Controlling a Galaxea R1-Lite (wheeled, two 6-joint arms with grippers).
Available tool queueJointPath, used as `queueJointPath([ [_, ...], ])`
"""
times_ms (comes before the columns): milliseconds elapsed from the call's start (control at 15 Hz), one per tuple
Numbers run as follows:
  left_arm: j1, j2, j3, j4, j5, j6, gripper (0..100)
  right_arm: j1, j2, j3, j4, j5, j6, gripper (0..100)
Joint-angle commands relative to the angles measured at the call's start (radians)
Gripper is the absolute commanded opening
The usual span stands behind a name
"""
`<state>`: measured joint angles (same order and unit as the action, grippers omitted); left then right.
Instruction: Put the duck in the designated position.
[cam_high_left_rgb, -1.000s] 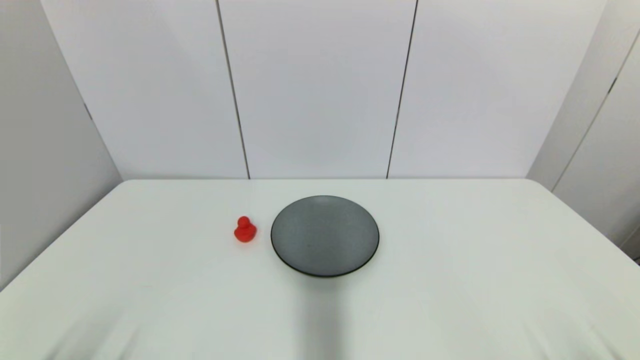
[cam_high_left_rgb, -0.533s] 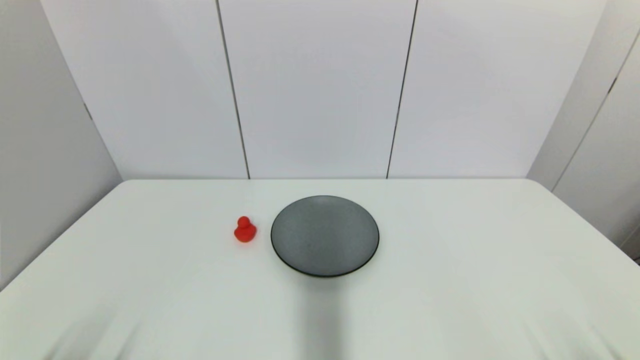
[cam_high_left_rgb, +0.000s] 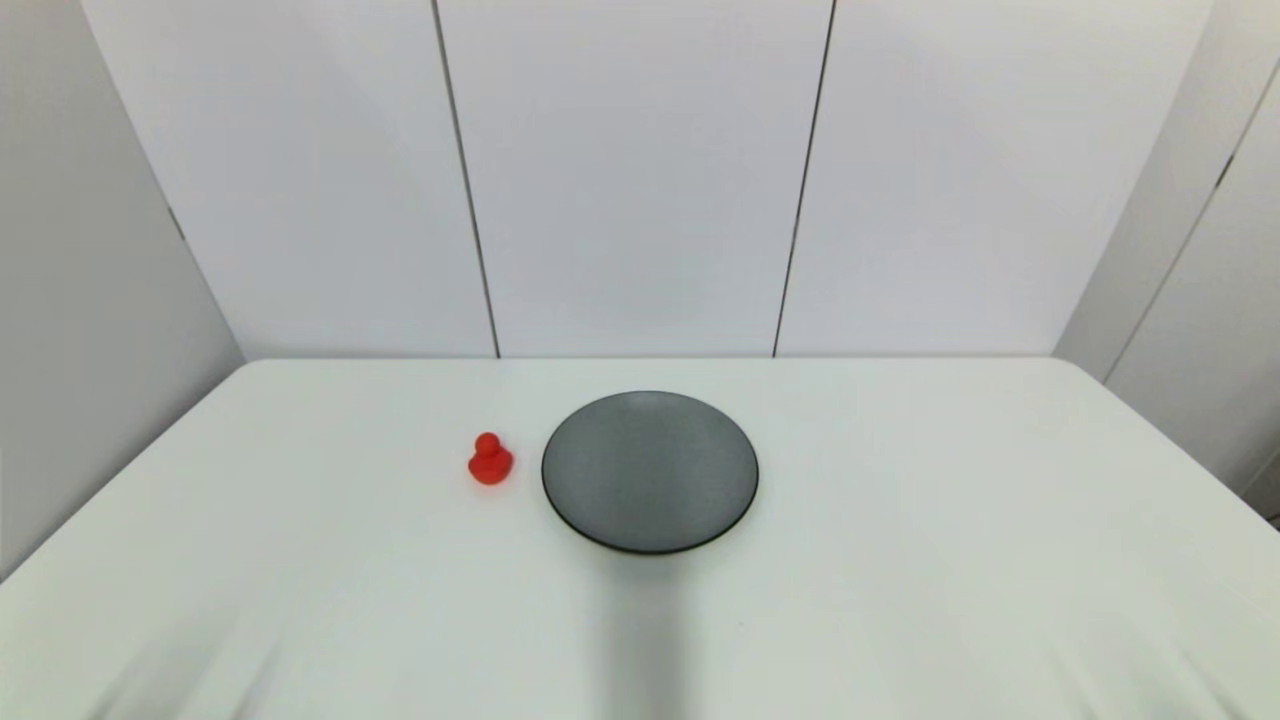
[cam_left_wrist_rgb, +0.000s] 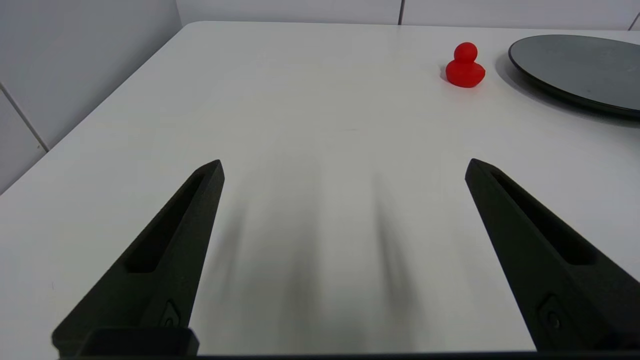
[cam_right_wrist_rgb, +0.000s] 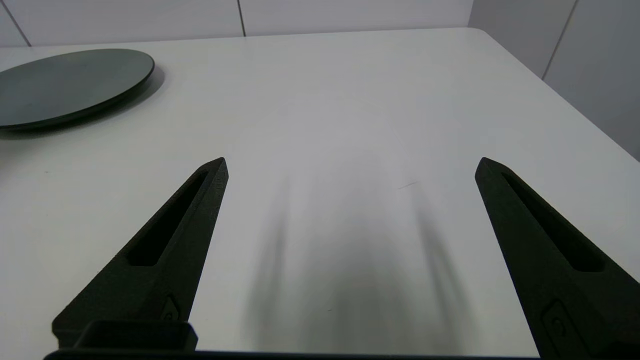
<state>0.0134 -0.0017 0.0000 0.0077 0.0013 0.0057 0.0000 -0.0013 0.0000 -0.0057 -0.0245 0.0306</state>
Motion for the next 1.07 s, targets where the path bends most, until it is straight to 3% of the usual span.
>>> queueJointPath([
  [67,0.0,0.002,0.0,0.0,0.0,0.0,100,0.0,0.001,0.0,0.0,0.0,0.0,100],
  [1067,0.0,0.002,0.0,0.0,0.0,0.0,100,0.0,0.001,0.0,0.0,0.0,-0.005,100],
])
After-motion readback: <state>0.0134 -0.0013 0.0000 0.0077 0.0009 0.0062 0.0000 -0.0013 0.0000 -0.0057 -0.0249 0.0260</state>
